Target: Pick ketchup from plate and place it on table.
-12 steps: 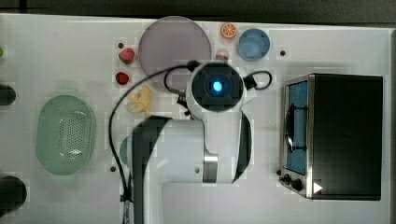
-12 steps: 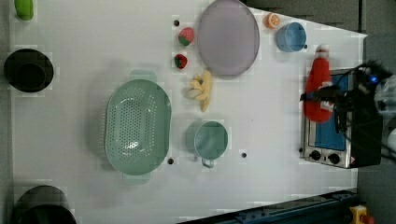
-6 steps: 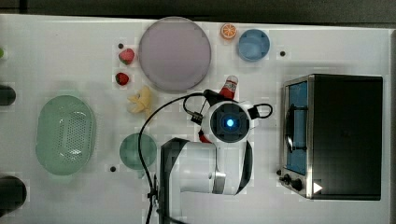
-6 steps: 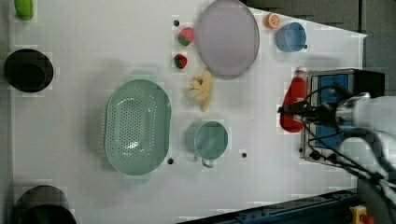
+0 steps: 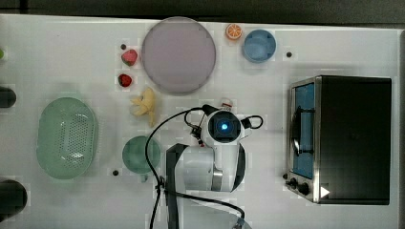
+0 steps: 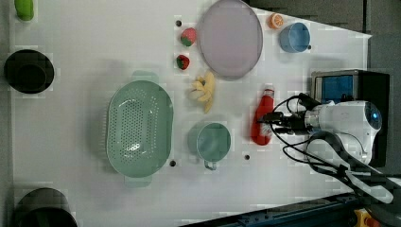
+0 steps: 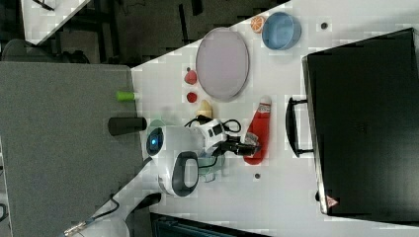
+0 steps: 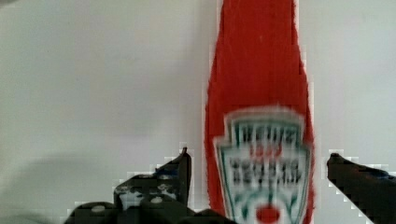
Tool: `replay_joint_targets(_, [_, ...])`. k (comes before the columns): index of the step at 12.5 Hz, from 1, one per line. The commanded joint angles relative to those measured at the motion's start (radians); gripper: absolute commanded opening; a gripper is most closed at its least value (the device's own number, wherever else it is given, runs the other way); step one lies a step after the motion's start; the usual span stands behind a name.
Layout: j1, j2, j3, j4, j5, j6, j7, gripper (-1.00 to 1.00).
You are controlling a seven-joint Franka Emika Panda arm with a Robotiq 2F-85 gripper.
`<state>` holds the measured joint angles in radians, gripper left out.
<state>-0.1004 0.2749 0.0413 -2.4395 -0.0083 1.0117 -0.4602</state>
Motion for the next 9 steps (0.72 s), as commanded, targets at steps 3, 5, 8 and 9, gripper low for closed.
replay_joint_targets(3, [0.005,-0.232,0.005,0.085,0.004,-0.069,0.173,1.0])
replay_joint_targets(5, [0.011,-0.295,0.006,0.141,0.004,-0.206,0.251,1.0])
replay_joint_targets(8, [0.012,-0.359,0.005,0.264,0.005,-0.4,0.293,1.0])
replay_joint_targets(9, [0.012,-0.372,0.004,0.313,0.005,-0.447,0.297,1.0])
